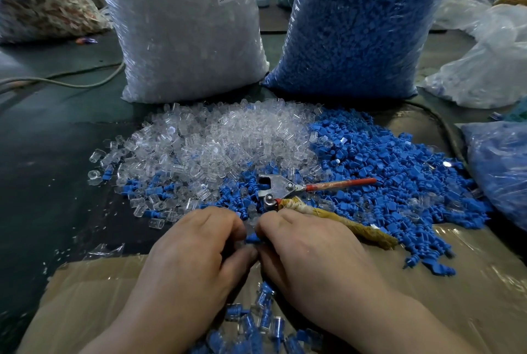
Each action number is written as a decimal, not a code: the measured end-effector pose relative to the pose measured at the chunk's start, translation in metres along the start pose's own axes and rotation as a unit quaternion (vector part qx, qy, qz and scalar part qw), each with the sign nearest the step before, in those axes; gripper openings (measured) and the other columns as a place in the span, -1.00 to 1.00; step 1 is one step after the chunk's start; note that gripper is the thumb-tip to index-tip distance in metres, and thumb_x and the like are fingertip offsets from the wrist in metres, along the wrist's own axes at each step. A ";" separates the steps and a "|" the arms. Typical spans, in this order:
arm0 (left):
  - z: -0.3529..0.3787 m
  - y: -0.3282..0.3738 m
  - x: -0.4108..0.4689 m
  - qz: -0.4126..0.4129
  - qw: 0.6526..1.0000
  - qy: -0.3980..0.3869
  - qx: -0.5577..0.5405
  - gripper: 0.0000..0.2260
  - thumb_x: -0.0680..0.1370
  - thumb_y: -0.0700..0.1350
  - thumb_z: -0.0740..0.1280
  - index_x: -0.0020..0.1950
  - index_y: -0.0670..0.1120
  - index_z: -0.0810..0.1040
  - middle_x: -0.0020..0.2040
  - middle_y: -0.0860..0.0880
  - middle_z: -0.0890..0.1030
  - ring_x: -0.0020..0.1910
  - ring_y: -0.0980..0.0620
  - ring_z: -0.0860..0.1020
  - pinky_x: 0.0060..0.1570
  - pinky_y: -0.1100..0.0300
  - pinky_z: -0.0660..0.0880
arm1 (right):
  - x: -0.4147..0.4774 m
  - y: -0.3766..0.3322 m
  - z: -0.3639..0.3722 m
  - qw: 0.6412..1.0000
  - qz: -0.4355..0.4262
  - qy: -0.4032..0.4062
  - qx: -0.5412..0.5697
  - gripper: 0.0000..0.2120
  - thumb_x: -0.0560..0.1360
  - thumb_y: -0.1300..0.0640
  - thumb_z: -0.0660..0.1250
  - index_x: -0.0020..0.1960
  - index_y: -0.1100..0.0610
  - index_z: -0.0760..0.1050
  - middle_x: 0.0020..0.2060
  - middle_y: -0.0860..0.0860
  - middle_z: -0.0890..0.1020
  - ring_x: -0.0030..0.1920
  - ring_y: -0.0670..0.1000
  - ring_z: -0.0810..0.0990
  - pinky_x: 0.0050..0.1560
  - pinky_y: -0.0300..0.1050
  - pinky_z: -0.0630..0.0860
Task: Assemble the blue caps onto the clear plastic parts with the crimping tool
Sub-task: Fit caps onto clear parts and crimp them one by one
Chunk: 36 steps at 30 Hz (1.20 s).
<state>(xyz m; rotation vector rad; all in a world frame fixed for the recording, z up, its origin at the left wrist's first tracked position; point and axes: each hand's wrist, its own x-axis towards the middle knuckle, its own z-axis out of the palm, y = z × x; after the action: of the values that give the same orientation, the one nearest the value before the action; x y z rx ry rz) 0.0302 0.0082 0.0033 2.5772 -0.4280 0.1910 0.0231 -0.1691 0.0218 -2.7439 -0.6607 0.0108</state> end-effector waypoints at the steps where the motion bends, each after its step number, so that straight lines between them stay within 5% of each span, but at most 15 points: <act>1: 0.000 0.001 0.000 -0.005 1.000 0.004 -0.001 -0.82 0.39 0.09 0.44 -0.23 0.14 0.44 -0.27 0.26 0.47 -0.03 0.26 0.45 -0.25 0.36 0.32 | 0.000 0.001 0.001 1.000 0.002 0.010 0.005 -0.89 0.60 -0.11 0.05 0.01 -0.09 0.25 -0.16 -0.13 0.40 -0.19 0.00 0.38 -0.28 0.00 0.32; 6: 0.001 0.000 0.000 -0.045 0.997 0.050 -0.044 -0.92 0.42 0.08 0.40 -0.17 0.18 0.51 -0.16 0.27 0.55 -0.03 0.35 0.48 -0.27 0.41 0.36 | -0.002 0.003 0.002 0.996 0.030 0.070 0.053 -0.83 0.57 -0.13 0.08 0.07 -0.12 0.38 -0.09 -0.14 0.53 -0.08 -0.07 0.48 -0.08 0.00 0.47; 9: 0.002 -0.006 -0.002 -0.096 0.979 0.080 -0.161 -0.86 0.43 0.10 0.43 -0.03 0.26 0.60 -0.04 0.35 0.61 -0.07 0.34 0.58 -0.18 0.41 0.45 | -0.004 0.003 0.001 0.985 0.045 0.111 0.128 -0.84 0.53 -0.11 0.14 0.05 -0.12 0.43 -0.09 -0.18 0.56 -0.05 -0.14 0.48 -0.05 -0.12 0.47; 13: -0.001 -0.004 0.000 -0.197 0.836 0.051 -0.510 -0.73 0.27 -0.01 0.49 -0.03 0.10 0.72 -0.15 -0.08 0.72 -0.26 0.01 0.68 -0.30 0.16 0.61 | -0.007 0.001 -0.001 0.938 0.092 0.151 0.297 -0.87 0.50 -0.10 0.31 0.04 -0.22 0.42 -0.11 -0.20 0.59 -0.17 -0.16 0.55 -0.15 -0.20 0.49; 16: -0.005 -0.002 0.000 -0.200 0.768 0.023 -0.609 -0.73 0.22 -0.12 0.50 -0.09 -0.07 0.72 -0.22 -0.23 0.67 -0.33 -0.07 0.65 -0.38 0.12 0.59 | -0.007 0.000 -0.004 0.890 0.122 0.142 0.415 -0.84 0.45 -0.01 0.45 -0.05 -0.17 0.48 -0.26 -0.03 0.62 -0.30 0.00 0.59 -0.27 -0.07 0.59; 21: -0.007 0.006 -0.002 -0.218 0.764 -0.019 -0.607 -0.71 0.18 -0.06 0.52 -0.13 -0.09 0.70 -0.30 -0.25 0.64 -0.40 -0.07 0.61 -0.41 0.14 0.58 | -0.010 -0.003 -0.003 0.885 0.072 0.104 0.448 -0.85 0.47 0.05 0.41 0.01 -0.14 0.55 -0.20 -0.14 0.65 -0.20 -0.13 0.62 -0.14 -0.02 0.62; 25: -0.007 0.009 -0.001 -0.221 0.766 -0.007 -0.603 -0.78 0.21 -0.04 0.50 -0.19 -0.05 0.69 -0.36 -0.23 0.61 -0.46 -0.04 0.58 -0.49 0.18 0.54 | -0.011 -0.003 -0.001 0.929 0.006 0.168 0.330 -0.85 0.49 0.06 0.35 0.03 -0.13 0.55 -0.06 -0.23 0.61 0.00 -0.17 0.59 -0.03 -0.26 0.52; 29: -0.009 0.010 -0.002 -0.219 0.761 -0.023 -0.610 -0.79 0.23 -0.06 0.51 -0.19 -0.07 0.67 -0.37 -0.24 0.59 -0.47 -0.05 0.55 -0.51 0.13 0.52 | -0.011 -0.002 0.001 0.943 -0.040 0.220 0.244 -0.87 0.52 0.15 0.35 0.05 0.00 0.59 -0.08 -0.18 0.59 -0.02 -0.14 0.59 -0.02 -0.20 0.52; 32: -0.009 0.008 -0.004 -0.218 0.769 -0.050 -0.599 -0.72 0.22 -0.14 0.63 -0.14 -0.10 0.66 -0.37 -0.24 0.57 -0.46 -0.09 0.52 -0.42 0.07 0.52 | -0.012 -0.001 0.002 0.948 -0.049 0.218 0.226 -0.86 0.53 0.16 0.35 0.07 0.01 0.59 -0.07 -0.15 0.57 -0.03 -0.15 0.57 -0.03 -0.20 0.51; 36: -0.005 0.006 -0.006 -0.210 0.776 -0.058 -0.592 -0.65 0.25 0.05 0.62 -0.10 -0.10 0.66 -0.35 -0.24 0.57 -0.41 -0.11 0.53 -0.30 0.03 0.51 | -0.013 -0.002 0.001 0.946 -0.055 0.240 0.212 -0.80 0.53 0.11 0.32 0.13 -0.07 0.50 -0.04 -0.18 0.57 -0.02 -0.18 0.56 -0.04 -0.22 0.51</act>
<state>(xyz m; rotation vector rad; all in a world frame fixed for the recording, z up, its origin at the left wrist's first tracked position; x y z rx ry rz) 0.0228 0.0074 0.0092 1.3501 0.0450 -0.3207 0.0106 -0.1727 0.0211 -2.1715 -0.5858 -0.4689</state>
